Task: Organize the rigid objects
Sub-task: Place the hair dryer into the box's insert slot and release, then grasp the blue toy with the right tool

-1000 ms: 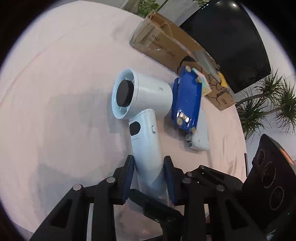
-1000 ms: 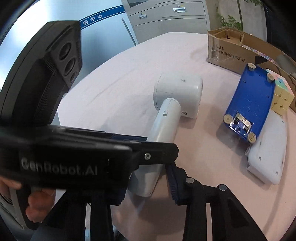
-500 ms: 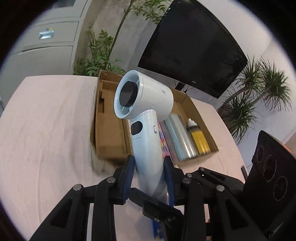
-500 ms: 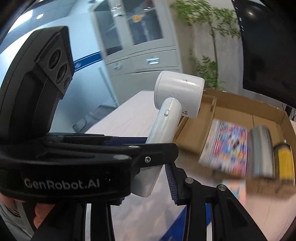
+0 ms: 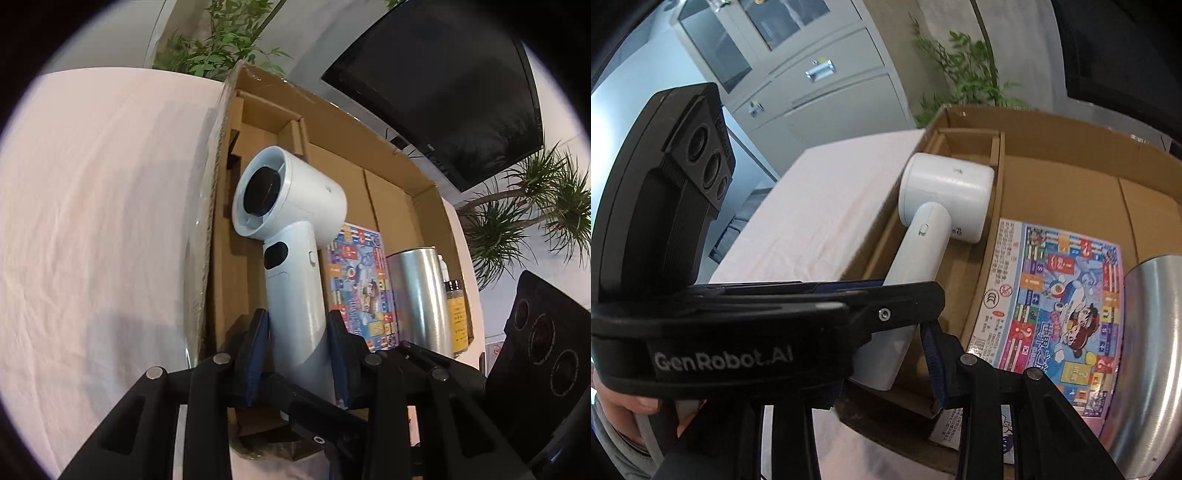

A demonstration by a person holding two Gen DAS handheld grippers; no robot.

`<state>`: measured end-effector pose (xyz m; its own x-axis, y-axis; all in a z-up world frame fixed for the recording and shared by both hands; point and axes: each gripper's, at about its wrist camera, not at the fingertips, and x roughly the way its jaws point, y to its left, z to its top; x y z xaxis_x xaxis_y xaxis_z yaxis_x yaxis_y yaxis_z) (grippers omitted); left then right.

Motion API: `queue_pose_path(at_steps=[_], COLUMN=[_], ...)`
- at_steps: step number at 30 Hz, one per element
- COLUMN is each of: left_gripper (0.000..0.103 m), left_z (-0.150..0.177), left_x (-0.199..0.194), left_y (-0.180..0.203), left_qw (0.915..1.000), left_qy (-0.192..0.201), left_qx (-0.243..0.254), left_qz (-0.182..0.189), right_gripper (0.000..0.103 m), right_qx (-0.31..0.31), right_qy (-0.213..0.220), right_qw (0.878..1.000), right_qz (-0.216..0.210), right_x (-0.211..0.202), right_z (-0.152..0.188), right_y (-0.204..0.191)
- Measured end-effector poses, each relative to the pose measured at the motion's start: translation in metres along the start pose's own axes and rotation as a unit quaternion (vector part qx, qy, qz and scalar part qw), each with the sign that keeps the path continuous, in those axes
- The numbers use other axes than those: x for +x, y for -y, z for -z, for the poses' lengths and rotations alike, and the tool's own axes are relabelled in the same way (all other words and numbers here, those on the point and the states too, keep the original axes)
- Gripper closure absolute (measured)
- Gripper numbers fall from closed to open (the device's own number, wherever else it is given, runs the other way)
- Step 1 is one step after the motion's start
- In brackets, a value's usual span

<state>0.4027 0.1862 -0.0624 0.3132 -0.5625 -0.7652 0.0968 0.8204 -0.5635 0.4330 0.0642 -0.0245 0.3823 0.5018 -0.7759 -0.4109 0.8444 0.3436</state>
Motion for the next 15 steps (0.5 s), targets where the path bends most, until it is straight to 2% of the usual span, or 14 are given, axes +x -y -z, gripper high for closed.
queue_pose_path(at_steps=[4, 7, 9, 10, 11, 12, 13, 14, 15], left_gripper=[0.072, 0.072, 0.072, 0.065, 0.057, 0.030, 0.008, 0.005, 0.004], left_z=[0.005, 0.017, 0.036, 0.045, 0.059, 0.075, 0.084, 0.099, 0.109], left_x=[-0.008, -0.025, -0.045, -0.056, -0.068, -0.079, -0.085, -0.092, -0.096], left_y=[-0.004, 0.002, 0.014, 0.021, 0.031, 0.041, 0.045, 0.054, 0.058], left_qw=[0.9999, 0.9994, 0.9958, 0.9923, 0.9863, 0.9776, 0.9715, 0.9619, 0.9568], left_qy=[0.004, 0.025, 0.063, 0.084, 0.109, 0.138, 0.155, 0.183, 0.202], left_qx=[-0.004, 0.003, 0.026, 0.042, 0.065, 0.086, 0.097, 0.109, 0.117], left_qz=[-0.010, -0.024, -0.061, -0.081, -0.105, -0.134, -0.151, -0.171, -0.173], right_gripper=[0.065, 0.045, 0.030, 0.026, 0.014, 0.002, 0.001, 0.000, 0.000], right_qx=[0.004, 0.009, 0.005, -0.003, -0.013, -0.023, -0.030, -0.042, -0.046], right_qy=[0.003, 0.005, 0.018, 0.033, 0.052, 0.076, 0.096, 0.117, 0.127], right_qw=[1.000, 1.000, 1.000, 0.999, 0.998, 0.997, 0.995, 0.991, 0.989], right_qz=[-0.002, 0.007, 0.007, 0.007, 0.010, 0.018, 0.024, 0.039, 0.052], right_x=[0.005, -0.005, -0.024, -0.038, -0.053, -0.070, -0.085, -0.103, -0.113], right_z=[-0.002, 0.002, 0.011, 0.020, 0.032, 0.045, 0.055, 0.072, 0.086], right_y=[0.002, 0.004, 0.004, 0.003, 0.002, 0.001, 0.000, -0.003, -0.003])
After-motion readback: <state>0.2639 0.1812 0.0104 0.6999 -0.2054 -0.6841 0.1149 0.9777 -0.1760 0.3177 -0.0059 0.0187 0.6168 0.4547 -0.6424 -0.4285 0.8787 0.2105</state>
